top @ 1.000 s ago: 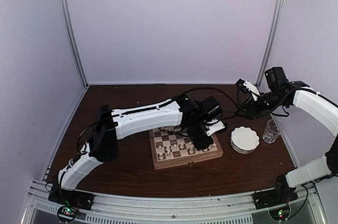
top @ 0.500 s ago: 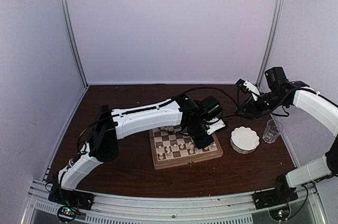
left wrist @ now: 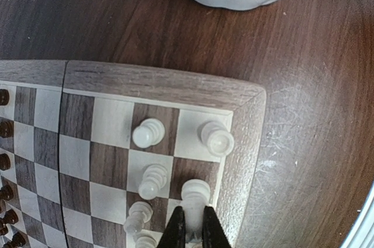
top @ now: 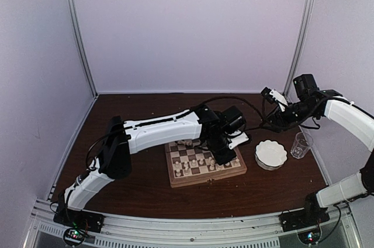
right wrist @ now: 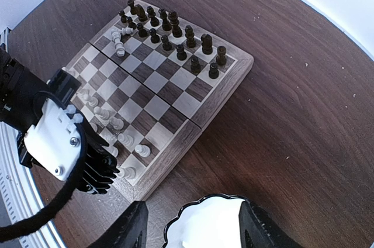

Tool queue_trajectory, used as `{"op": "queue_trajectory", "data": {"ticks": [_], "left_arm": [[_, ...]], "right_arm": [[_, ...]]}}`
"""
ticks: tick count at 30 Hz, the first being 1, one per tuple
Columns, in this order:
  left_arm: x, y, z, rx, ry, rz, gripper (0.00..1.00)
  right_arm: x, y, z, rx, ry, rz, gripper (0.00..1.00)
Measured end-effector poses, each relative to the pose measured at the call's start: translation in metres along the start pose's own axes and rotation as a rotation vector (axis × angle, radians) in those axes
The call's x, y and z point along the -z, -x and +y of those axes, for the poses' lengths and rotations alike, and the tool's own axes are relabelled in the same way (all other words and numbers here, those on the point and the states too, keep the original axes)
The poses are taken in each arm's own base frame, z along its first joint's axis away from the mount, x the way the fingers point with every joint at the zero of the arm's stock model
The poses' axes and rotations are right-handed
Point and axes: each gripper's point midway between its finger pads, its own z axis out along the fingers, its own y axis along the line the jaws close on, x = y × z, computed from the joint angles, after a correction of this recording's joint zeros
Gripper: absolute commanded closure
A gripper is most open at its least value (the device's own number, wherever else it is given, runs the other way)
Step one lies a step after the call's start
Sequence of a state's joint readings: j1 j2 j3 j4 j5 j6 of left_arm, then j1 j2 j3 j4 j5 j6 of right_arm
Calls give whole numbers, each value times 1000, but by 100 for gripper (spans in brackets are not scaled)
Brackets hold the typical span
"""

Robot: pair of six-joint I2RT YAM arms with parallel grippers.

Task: Set up the chess pieces on the board
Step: Place the knight at g1.

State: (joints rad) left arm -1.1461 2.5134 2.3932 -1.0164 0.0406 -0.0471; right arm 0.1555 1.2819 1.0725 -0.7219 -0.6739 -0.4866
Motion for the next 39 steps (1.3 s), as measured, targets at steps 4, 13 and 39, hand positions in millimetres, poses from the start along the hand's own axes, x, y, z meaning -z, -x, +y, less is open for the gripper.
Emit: {"op": "queue_trajectory", "data": {"ticks": [4,13,39], "left_arm": [[-1,-1,0,0,-1,2,100],[-7,-2,-1,5,-5,3,100],[-8,-2,-1,16,-8,4,76]], "right_arm": [[0,0,-1,-1,-1,0,44],[1,0,-2,-3,-4,0,44],[1,0,-1,-4,-3,0,44]]}}
